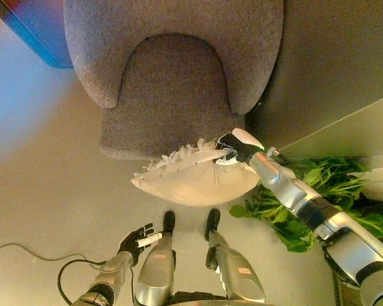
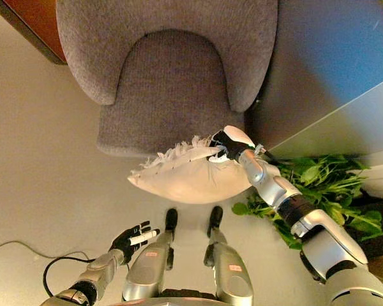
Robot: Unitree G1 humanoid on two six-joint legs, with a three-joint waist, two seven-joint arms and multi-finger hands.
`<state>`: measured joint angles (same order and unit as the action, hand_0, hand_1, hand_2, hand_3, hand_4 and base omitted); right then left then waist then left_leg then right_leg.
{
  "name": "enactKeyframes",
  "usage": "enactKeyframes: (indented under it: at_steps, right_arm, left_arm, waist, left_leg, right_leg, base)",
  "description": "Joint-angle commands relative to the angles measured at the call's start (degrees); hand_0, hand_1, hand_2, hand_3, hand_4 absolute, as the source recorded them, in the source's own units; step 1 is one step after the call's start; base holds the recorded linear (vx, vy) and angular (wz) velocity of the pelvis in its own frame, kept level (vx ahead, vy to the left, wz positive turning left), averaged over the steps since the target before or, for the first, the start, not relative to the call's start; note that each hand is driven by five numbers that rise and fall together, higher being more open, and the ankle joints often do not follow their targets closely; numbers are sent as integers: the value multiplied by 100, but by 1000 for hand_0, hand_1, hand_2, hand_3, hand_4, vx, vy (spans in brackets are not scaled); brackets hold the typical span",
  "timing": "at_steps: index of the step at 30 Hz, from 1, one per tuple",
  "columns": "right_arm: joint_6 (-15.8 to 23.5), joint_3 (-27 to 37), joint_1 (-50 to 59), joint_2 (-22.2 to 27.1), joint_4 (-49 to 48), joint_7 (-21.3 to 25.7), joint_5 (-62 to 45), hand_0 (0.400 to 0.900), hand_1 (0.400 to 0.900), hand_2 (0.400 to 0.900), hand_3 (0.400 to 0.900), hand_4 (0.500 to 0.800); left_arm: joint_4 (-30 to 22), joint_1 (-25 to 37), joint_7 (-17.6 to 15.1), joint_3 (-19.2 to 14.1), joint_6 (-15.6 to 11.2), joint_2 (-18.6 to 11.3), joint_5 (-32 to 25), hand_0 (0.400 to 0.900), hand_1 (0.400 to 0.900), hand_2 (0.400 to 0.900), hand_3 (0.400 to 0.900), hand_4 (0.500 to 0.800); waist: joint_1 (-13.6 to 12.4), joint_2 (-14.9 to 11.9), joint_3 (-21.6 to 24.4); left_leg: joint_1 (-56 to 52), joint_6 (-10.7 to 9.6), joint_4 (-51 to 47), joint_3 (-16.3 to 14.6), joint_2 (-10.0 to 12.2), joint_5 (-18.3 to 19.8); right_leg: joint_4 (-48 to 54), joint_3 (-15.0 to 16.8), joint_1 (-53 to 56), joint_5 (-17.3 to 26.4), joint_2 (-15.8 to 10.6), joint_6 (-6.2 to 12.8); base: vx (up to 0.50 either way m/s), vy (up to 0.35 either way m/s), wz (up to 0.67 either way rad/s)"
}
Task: Pick up the pillow and put it on the sofa.
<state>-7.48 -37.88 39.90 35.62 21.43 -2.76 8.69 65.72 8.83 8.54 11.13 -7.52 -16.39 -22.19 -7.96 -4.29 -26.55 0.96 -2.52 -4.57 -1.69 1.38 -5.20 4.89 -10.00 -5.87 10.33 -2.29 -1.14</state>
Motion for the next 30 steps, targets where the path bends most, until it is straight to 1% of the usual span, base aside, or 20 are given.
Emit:
enactKeyframes:
  at_steps: [1,4,7,9,13,16,19,22,24,25,26,27,30]
  right_arm:
    - [246,615,316,-16,-920,6,-172,400,400,400,400,500]
    - [120,808,534,175,-962,-87,-254,400,400,400,400,500]
    - [70,915,890,334,-803,-88,-285,400,400,400,400,500]
    - [12,973,1202,467,-620,-144,-271,400,400,400,400,500]
    - [-121,871,1844,705,-186,-86,-266,400,400,400,400,500]
    - [-188,689,2318,822,227,87,-278,400,400,400,400,500]
    - [-312,264,3058,991,938,424,-526,400,400,400,400,500]
    - [-368,9,3597,1023,1632,708,-693,400,400,400,400,500]
    - [-511,-223,3927,1015,2099,766,-718,400,400,400,400,500]
    - [-528,-382,4102,1000,2390,874,-687,400,400,400,400,500]
    - [-527,-522,4297,961,2737,929,-652,641,641,641,641,645]
    - [-542,-599,4442,928,2980,904,-614,900,900,900,900,800]
    - [-718,-863,4852,777,3695,691,-579,900,900,900,900,800]
  left_arm:
    - [320,-606,32,218,160,-27,399,900,900,900,900,800]
    - [382,-770,34,112,282,-37,546,900,900,900,900,800]
    - [390,-895,16,43,320,-72,580,900,900,900,900,800]
    - [341,-963,28,-10,400,-122,603,900,900,900,900,800]
    - [270,-1074,36,23,529,-187,559,900,900,900,900,800]
    - [214,-1130,55,87,579,-230,545,900,900,900,900,800]
    - [124,-1094,160,267,564,-336,440,900,900,900,900,800]
    - [49,-1066,172,428,543,-377,323,900,900,900,900,800]
    - [-3,-1047,176,530,580,-412,262,900,900,900,900,800]
    - [-33,-1051,152,597,583,-413,228,900,900,900,900,800]
    - [-64,-1064,119,667,572,-426,178,900,900,900,900,800]
    - [-73,-1062,117,699,546,-439,124,900,900,900,900,800]
    - [-175,-1058,125,783,606,-488,45,900,900,900,900,800]
  waist:
    - [-97,5,1466]
    - [-172,-45,1693]
    - [-244,-62,1802]
    - [-318,-57,1868]
    - [-493,-45,1931]
    - [-639,-58,1922]
    - [-838,-76,1865]
    - [-994,-60,1814]
    - [-1092,-46,1786]
    - [-1152,-34,1773]
    - [-1219,-23,1758]
    - [-1264,-10,1741]
    - [-1428,11,1695]
  left_leg:
    - [236,-43,16,231,-81,262]
    - [41,-50,-17,307,-84,310]
    - [-19,-61,-42,356,-72,316]
    - [-32,-64,-42,419,-79,297]
    - [-36,-68,-5,558,-120,274]
    - [-9,-75,11,652,-130,245]
    - [75,-79,-1,830,-155,196]
    - [147,-86,5,983,-186,158]
    - [184,-94,14,1080,-222,136]
    - [204,-94,16,1123,-235,116]
    - [224,-96,20,1169,-247,95]
    - [236,-95,23,1210,-255,84]
    - [257,-105,32,1337,-289,76]
  right_leg:
    - [-705,-366,358,-1085,-181,486]
    - [-608,-381,603,-1109,-138,477]
    - [-535,-414,703,-1121,-119,470]
    - [-519,-473,765,-1142,-119,456]
    - [-503,-603,881,-1181,-137,430]
    - [-495,-709,937,-1196,-150,419]
    - [-482,-858,967,-1217,-160,411]
    - [-490,-1014,990,-1240,-185,402]
    - [-486,-1110,1015,-1246,-210,400]
    - [-486,-1163,1030,-1243,-229,400]
    - [-492,-1209,1042,-1241,-243,401]
    - [-503,-1242,1049,-1243,-249,399]
    - [-512,-1337,1094,-1289,-261,378]
  base:
    - [233,-23,7]
    - [257,-13,10]
    - [140,12,16]
    - [143,38,25]
    - [151,50,26]
    - [105,32,27]
    - [36,23,38]
    - [19,45,33]
    - [24,63,30]
    - [26,69,27]
    - [26,62,26]
    - [25,57,25]
    - [20,46,25]
